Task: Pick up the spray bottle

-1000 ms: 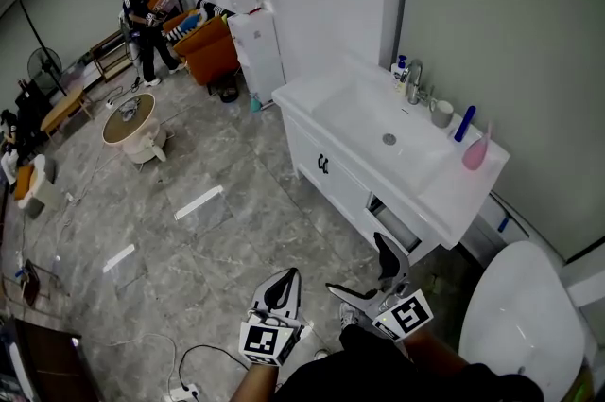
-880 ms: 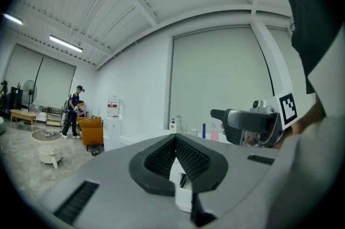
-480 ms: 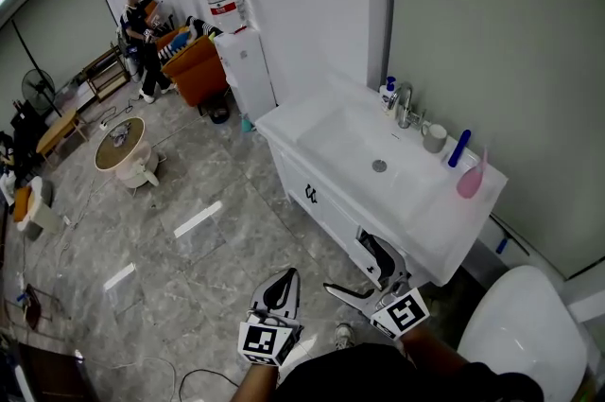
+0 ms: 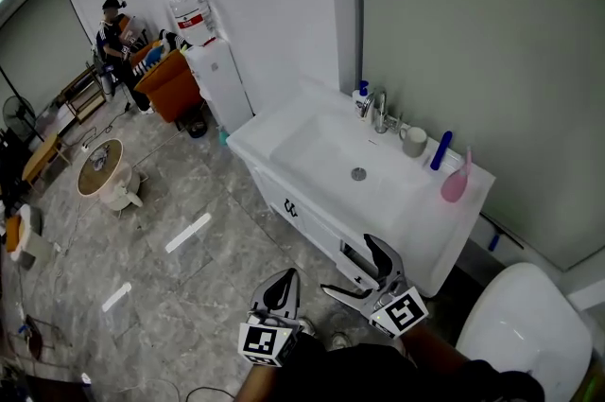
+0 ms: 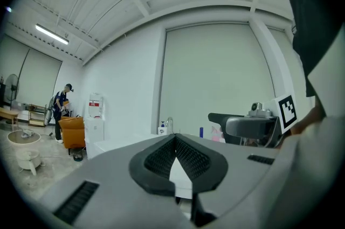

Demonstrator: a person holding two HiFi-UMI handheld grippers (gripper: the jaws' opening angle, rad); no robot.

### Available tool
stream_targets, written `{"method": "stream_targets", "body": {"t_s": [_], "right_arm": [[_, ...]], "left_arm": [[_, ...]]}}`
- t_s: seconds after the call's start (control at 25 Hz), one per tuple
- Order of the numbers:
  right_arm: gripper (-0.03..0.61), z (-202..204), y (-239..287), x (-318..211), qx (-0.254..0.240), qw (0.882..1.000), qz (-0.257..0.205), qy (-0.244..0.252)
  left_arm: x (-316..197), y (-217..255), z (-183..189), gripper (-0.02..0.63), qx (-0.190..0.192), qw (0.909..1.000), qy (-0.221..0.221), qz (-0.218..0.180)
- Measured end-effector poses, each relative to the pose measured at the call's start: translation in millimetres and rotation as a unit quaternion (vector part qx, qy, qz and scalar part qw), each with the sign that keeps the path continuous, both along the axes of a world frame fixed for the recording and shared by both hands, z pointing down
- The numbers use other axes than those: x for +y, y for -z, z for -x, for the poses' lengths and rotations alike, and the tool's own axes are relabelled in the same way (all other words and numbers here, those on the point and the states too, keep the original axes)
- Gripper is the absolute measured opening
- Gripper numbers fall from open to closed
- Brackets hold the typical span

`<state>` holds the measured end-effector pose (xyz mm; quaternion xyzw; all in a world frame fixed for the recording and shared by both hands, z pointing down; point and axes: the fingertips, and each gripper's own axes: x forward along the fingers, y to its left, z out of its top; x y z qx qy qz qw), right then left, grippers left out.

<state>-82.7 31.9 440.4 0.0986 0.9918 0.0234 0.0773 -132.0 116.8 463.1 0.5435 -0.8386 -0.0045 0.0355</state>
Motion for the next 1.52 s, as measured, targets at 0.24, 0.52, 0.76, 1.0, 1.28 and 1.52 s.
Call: {"method": "stream_targets", "body": {"t_s": [0.24, 0.52, 0.76, 1.0, 1.28, 1.52], "right_arm": [[0.535, 16, -7, -35, 0.009, 0.999, 0.005, -0.035], [0.535, 51, -10, -80, 0.028, 0.996, 0.007, -0.084], [0.535, 85, -9, -125, 0.03, 0.99, 0.013, -0.14], [0.535, 113, -15, -169, 0.032, 0.98, 0.003, -0.197], [0.532, 133, -14, -209, 0.046, 0.964, 0.011, -0.263], [0.505, 126, -21, -244, 0.06, 0.94, 0.001, -0.337]], "left_arm": [[-38, -12, 22, -0.003, 0.009, 0.9994, -0.032, 0.005], [-93, -13, 66, -0.003, 0.01, 0.9967, -0.08, 0.008], [-140, -9, 104, -0.003, 0.005, 0.9918, -0.128, 0.003], [-188, -7, 143, -0.003, 0.0, 0.9847, -0.174, 0.006], [-239, -4, 177, -0.003, -0.011, 0.9748, -0.223, 0.012], [-279, -14, 197, -0.003, 0.001, 0.9667, -0.255, 0.024]]}}
